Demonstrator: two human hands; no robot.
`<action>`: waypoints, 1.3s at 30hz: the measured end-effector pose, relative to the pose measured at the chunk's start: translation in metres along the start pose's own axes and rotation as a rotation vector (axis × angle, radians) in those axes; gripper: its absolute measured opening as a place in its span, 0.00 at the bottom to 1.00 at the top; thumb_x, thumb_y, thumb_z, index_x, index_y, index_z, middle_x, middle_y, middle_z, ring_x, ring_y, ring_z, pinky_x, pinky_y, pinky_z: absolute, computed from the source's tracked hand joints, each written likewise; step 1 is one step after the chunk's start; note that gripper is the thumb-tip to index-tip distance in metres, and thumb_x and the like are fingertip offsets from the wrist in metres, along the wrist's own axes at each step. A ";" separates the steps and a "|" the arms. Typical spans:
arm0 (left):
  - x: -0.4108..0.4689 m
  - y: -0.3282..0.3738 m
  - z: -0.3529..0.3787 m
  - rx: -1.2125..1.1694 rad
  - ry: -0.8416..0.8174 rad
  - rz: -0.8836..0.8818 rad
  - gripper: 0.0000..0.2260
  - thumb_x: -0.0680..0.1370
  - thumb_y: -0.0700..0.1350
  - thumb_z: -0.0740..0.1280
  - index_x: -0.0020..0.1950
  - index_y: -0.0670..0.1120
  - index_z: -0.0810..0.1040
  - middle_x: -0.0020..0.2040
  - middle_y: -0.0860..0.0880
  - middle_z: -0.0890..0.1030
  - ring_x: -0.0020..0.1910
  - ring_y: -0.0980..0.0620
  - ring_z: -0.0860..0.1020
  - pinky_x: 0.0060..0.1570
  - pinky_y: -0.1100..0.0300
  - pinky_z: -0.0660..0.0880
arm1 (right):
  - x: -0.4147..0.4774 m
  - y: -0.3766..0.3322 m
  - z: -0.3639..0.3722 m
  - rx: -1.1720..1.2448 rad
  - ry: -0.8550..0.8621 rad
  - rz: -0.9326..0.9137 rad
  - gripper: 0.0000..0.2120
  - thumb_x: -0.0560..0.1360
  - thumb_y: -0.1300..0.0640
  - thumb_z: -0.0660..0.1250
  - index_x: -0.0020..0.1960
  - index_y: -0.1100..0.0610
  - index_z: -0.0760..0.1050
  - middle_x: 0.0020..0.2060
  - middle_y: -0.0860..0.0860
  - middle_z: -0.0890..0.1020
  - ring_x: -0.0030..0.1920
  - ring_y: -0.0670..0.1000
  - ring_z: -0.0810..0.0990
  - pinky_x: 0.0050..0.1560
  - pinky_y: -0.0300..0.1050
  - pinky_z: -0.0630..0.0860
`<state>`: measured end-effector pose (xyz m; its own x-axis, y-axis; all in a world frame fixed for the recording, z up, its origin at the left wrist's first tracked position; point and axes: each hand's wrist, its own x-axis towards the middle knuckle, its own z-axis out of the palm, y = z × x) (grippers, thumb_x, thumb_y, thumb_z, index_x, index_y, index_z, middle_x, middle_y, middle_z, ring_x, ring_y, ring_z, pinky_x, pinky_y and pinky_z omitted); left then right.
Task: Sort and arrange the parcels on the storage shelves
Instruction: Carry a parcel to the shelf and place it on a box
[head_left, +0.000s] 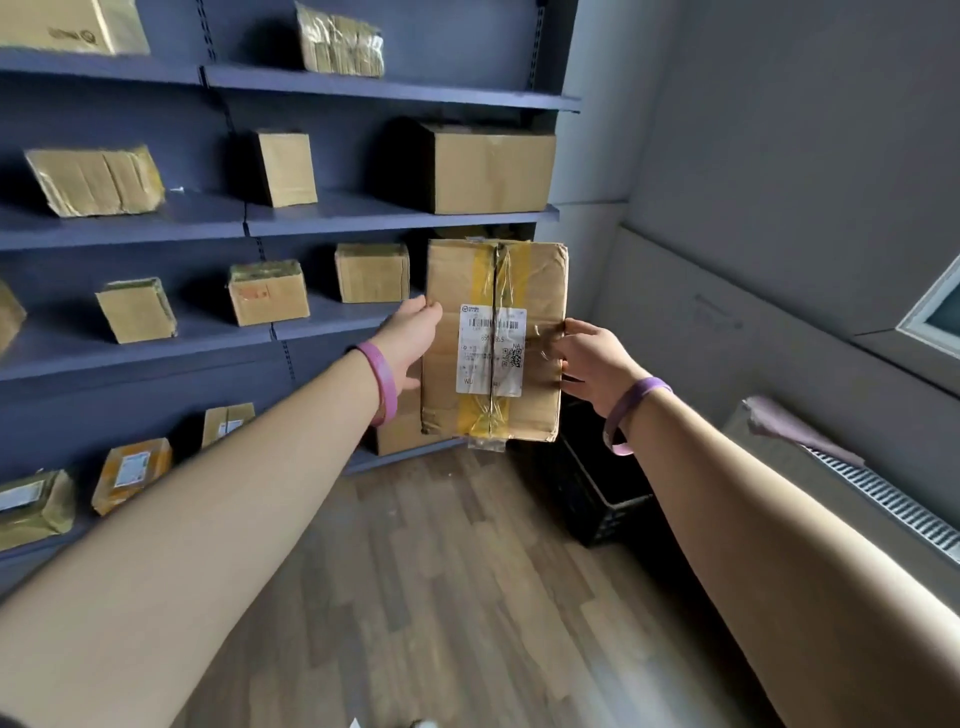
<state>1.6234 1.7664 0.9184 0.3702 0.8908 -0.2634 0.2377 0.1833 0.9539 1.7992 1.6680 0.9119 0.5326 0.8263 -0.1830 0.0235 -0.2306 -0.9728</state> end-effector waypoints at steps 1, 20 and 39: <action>0.022 0.013 -0.003 -0.006 -0.005 0.019 0.22 0.81 0.56 0.56 0.76 0.60 0.57 0.76 0.54 0.61 0.73 0.47 0.63 0.66 0.42 0.65 | 0.021 -0.013 0.003 -0.010 0.015 -0.020 0.18 0.75 0.68 0.56 0.47 0.50 0.79 0.44 0.51 0.76 0.45 0.50 0.71 0.48 0.46 0.70; 0.300 0.234 -0.028 -0.067 0.120 0.354 0.22 0.80 0.55 0.61 0.74 0.59 0.63 0.69 0.55 0.71 0.66 0.49 0.70 0.65 0.43 0.67 | 0.316 -0.222 0.021 -0.047 0.049 -0.417 0.24 0.76 0.69 0.56 0.62 0.44 0.71 0.43 0.41 0.79 0.41 0.43 0.75 0.33 0.32 0.74; 0.613 0.401 0.030 -0.253 0.239 0.547 0.25 0.77 0.55 0.65 0.73 0.53 0.66 0.68 0.51 0.73 0.67 0.50 0.71 0.70 0.49 0.65 | 0.661 -0.366 -0.017 -0.019 -0.152 -0.690 0.28 0.77 0.47 0.67 0.74 0.47 0.62 0.72 0.50 0.69 0.64 0.48 0.73 0.67 0.45 0.68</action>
<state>1.9724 2.3731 1.1351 0.1606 0.9458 0.2822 -0.1582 -0.2575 0.9532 2.1574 2.2898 1.1492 0.2666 0.8496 0.4550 0.3287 0.3636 -0.8716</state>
